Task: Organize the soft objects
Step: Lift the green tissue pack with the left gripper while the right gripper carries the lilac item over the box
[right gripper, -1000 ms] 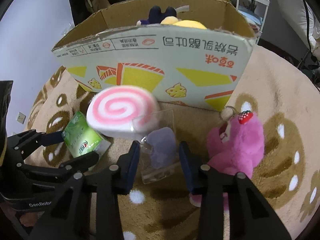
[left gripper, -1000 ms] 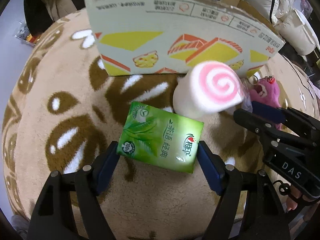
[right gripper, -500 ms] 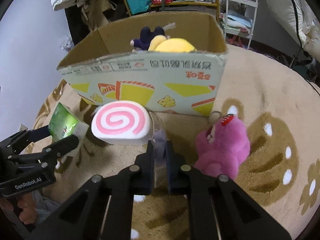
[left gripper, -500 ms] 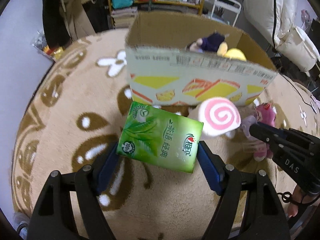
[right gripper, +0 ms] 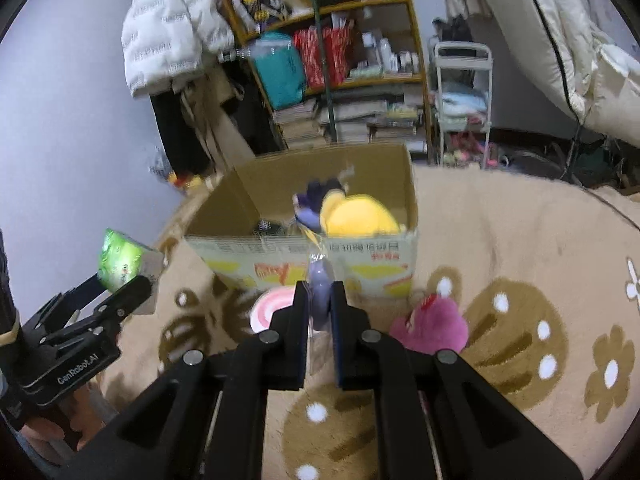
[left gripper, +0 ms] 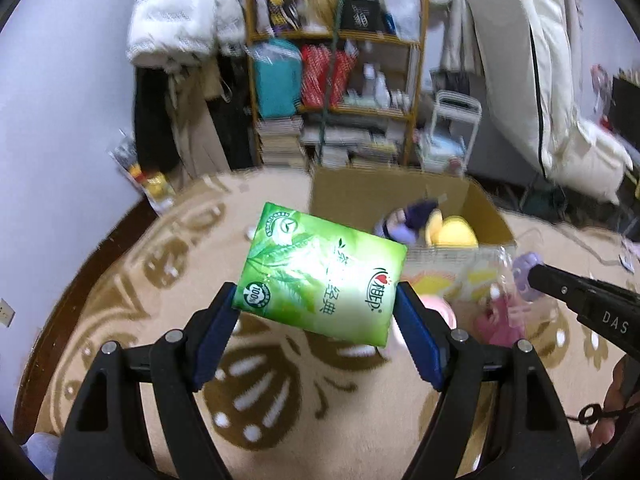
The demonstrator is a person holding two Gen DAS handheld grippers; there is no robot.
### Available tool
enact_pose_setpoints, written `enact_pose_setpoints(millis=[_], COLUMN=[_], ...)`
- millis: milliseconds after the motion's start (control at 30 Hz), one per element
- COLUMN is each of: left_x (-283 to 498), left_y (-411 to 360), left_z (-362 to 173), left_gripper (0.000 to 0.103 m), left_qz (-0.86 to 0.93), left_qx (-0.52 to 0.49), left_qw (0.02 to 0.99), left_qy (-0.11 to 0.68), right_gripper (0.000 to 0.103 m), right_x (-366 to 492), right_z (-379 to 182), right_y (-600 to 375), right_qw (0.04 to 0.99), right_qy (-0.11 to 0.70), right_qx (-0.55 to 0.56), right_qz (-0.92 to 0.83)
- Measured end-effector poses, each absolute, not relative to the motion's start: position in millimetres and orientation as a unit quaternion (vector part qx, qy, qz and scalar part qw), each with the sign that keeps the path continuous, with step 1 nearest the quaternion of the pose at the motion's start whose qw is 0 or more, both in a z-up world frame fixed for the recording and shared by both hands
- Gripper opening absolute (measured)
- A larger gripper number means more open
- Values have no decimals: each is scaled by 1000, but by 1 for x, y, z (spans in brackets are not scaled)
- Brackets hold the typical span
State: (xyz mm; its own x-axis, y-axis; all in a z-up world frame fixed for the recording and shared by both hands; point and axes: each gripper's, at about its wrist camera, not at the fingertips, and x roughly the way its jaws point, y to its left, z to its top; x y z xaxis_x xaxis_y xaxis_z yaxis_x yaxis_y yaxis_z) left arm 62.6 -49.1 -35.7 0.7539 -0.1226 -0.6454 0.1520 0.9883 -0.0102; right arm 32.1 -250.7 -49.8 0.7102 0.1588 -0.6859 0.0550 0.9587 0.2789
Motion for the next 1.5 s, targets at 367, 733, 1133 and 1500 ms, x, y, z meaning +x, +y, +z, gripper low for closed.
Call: enact_pose_setpoints(millis=[367,733,1133,1500], left_x=[74,117,147,167], left_y=[-49,-67,-87,-96], left_z=[17,37,-16,-48], left_gripper=[77,77,77,77], left_qz=[-49,-55,-73,-99], left_qx=[42,70,90,86], left_qw=[965,971,961,944], left_qy=[256,223,251,302], right_gripper=[11,11,11,11], right_x=[46,83,108,118], right_z=[-2,9,-33,-58], right_y=[-249,-254,-253,-252], right_qw=[945,950,942,935], right_qy=[308,300,324,338], right_qx=[111,75,68,77], right_qz=[30,39,53,70])
